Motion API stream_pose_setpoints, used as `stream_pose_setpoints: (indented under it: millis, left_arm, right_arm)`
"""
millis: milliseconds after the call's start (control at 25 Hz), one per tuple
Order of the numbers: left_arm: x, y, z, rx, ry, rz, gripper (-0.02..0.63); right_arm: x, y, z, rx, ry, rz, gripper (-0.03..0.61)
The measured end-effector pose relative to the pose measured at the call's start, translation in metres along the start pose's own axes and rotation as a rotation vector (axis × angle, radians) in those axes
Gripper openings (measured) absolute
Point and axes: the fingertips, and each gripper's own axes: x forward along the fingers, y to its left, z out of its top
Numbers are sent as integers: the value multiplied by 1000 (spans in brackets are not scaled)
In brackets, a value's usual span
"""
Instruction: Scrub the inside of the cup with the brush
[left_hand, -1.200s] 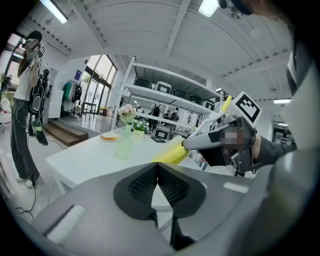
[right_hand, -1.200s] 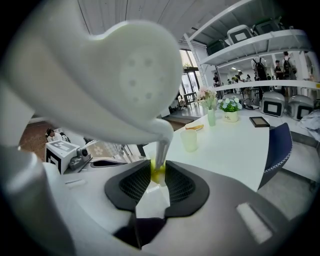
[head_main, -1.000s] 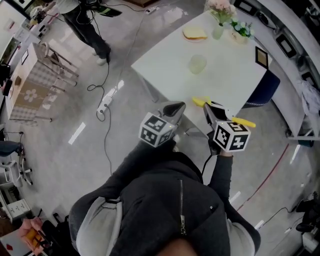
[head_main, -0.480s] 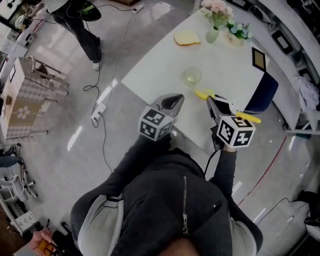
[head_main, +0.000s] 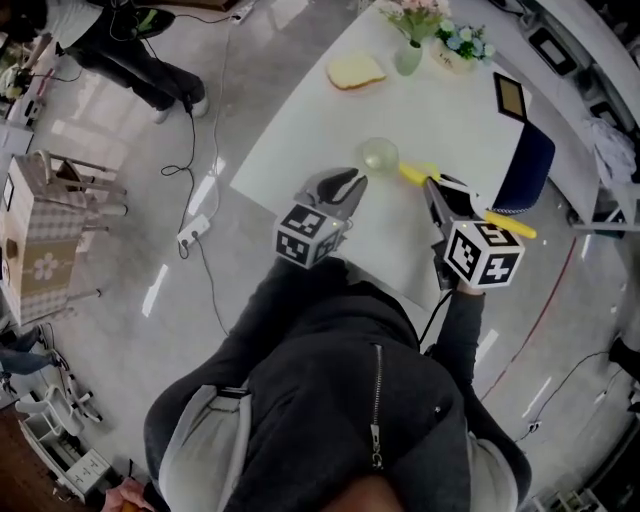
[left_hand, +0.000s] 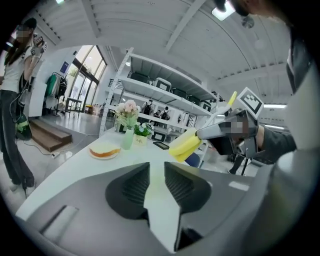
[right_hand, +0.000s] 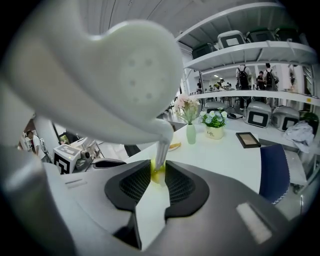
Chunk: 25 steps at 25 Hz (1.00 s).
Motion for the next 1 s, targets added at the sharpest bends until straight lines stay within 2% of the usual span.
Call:
stream_pose_setpoints:
  millis: [80,240,440,680,1000]
  left_arm:
    - [7,8,-5,21,23,-35,164]
    - [23,15,-14,58,76,-119,278]
    - [50,24,-28,170,158,-192,401]
    - [82,27,-49,253,219,-278,458]
    - [114,23,-55,325,212,-333,456]
  right_arm:
    - [4,-3,2,7,-8,-15,94]
    - [9,-11,5,38,-19,-49,94]
    - [16,-17,-2,85,-16,-83,93]
    - [15,-24,-14,127,4,-122,92]
    - [10,-26,-25,171,36,-161,94]
